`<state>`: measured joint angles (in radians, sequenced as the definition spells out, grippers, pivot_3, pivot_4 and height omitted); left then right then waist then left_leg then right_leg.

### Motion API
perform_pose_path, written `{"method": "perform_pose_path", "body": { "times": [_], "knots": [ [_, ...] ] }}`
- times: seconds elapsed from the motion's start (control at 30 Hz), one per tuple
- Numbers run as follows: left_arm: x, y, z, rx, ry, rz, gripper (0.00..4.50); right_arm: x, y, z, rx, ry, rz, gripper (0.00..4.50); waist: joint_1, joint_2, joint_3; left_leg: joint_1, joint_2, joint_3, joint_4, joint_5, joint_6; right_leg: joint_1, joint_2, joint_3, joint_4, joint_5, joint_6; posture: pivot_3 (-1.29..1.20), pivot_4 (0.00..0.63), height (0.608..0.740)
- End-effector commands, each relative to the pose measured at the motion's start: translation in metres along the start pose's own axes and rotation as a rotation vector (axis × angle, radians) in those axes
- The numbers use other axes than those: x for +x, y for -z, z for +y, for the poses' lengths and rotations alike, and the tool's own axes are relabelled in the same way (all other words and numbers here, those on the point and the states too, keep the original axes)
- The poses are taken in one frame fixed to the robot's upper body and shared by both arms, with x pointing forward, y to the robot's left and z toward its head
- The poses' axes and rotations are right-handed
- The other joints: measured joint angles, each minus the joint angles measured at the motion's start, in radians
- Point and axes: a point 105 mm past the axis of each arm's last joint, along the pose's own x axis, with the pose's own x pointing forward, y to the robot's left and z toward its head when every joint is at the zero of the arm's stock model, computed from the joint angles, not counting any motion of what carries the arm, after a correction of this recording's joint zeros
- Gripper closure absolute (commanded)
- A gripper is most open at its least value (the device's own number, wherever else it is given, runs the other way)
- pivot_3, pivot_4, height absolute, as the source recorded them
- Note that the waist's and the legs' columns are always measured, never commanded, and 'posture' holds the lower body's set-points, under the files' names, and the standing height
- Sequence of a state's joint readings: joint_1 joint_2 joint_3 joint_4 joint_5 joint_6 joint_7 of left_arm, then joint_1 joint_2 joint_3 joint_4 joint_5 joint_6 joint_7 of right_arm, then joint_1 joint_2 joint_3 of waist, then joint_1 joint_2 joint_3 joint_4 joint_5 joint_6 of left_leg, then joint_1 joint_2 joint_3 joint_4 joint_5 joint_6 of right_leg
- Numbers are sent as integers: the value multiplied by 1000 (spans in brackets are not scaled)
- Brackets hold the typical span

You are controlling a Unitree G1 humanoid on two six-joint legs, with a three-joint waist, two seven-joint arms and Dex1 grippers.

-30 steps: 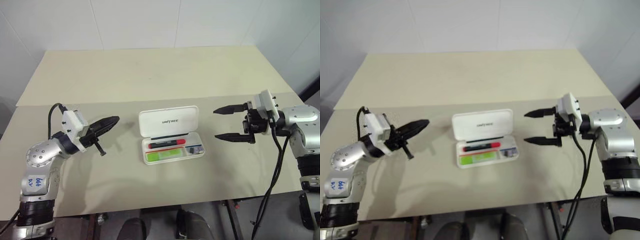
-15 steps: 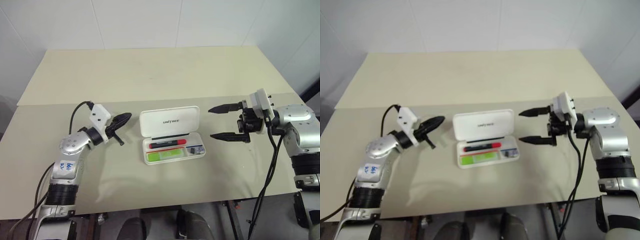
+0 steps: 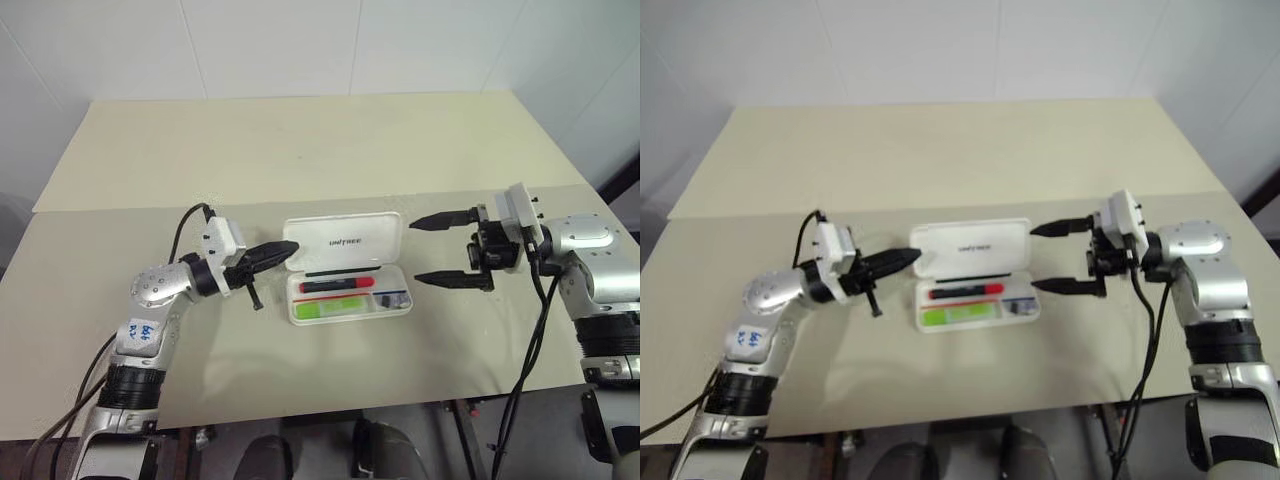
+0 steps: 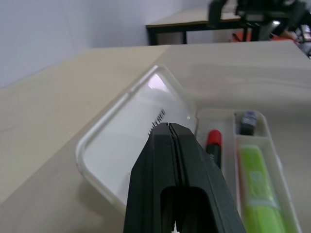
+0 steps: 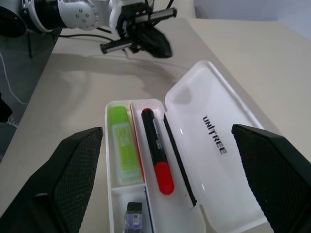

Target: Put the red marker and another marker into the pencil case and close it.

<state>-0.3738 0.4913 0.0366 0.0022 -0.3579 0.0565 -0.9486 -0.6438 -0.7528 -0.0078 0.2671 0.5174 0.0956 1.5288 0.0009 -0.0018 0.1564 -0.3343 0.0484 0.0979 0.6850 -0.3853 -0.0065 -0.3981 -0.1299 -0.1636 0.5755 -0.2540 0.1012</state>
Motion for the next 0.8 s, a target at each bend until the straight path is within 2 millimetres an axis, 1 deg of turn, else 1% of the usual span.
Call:
{"method": "perform_pose_path", "body": {
  "times": [0.03, 0.1, 0.2, 0.3, 0.4, 0.47, 0.6, 0.63, 0.7, 0.8],
  "knots": [
    [-7, -19, -1, 51, 14, -74, 4471, -4, -11, 1, -35, 3, -21, 0, 2, 0, 0, 0, 0, 0, 0, 0, 0, 0, 0, 0, 0, 0, 0, 0, 150, 740],
    [-9, -23, 1, 73, -5, -99, 4471, -5, -10, 1, -31, 5, -19, 0, 1, 0, 0, 0, 0, 0, 0, 0, 0, 0, 0, 0, 0, 0, 0, 0, 150, 740],
    [-13, -27, 17, 103, -134, -123, 4471, -5, -7, 2, -23, 8, -11, 0, 2, 0, 0, 0, 0, 0, 0, 0, 0, 0, 0, 0, 0, 0, 0, 0, 150, 740],
    [-16, -19, 35, 109, -271, -73, 4471, -5, -5, 2, -17, 9, -8, 0, 2, 0, 0, 0, 0, 0, 0, 0, 0, 0, 0, 0, 0, 0, 0, 0, 150, 740],
    [-14, -9, 40, 89, -319, -28, 4471, -5, -4, 0, -33, 18, -5, 0, 1, 0, 0, 0, 0, 0, 0, 0, 0, 0, 0, 0, 0, 0, 0, 0, 150, 740],
    [-13, 0, 46, 78, -373, 19, 4471, -5, -4, -2, -56, 35, -4, 0, 1, 0, 0, 0, 0, 0, 0, 0, 0, 0, 0, 0, 0, 0, 0, 0, 150, 740],
    [-7, 17, 55, 46, -424, 83, 4471, -5, -3, -3, -71, 41, -3, 0, 3, 0, 0, 0, 0, 0, 0, 0, 0, 0, 0, 0, 0, 0, 0, 0, 150, 740],
    [-5, 21, 56, 31, -424, 94, 4471, -4, -3, -3, -70, 42, -2, 0, 3, -1, 0, 0, 0, 0, 0, 0, 0, 0, 0, 0, 0, 0, 0, 0, 150, 740],
    [8, 35, 58, -30, -410, 130, 4471, -4, -2, -4, -67, 44, 3, 0, 6, -1, 0, 0, 0, 0, 0, 0, 0, 1, 0, 0, 0, 0, 0, 0, 150, 740],
    [31, 29, 60, -32, -376, 81, 4471, -3, -1, -3, -60, 40, 1, 0, 13, -1, 0, 0, -1, 0, 0, 0, 0, 1, 0, 0, 0, 0, 1, 0, 150, 740]
  ]
}}
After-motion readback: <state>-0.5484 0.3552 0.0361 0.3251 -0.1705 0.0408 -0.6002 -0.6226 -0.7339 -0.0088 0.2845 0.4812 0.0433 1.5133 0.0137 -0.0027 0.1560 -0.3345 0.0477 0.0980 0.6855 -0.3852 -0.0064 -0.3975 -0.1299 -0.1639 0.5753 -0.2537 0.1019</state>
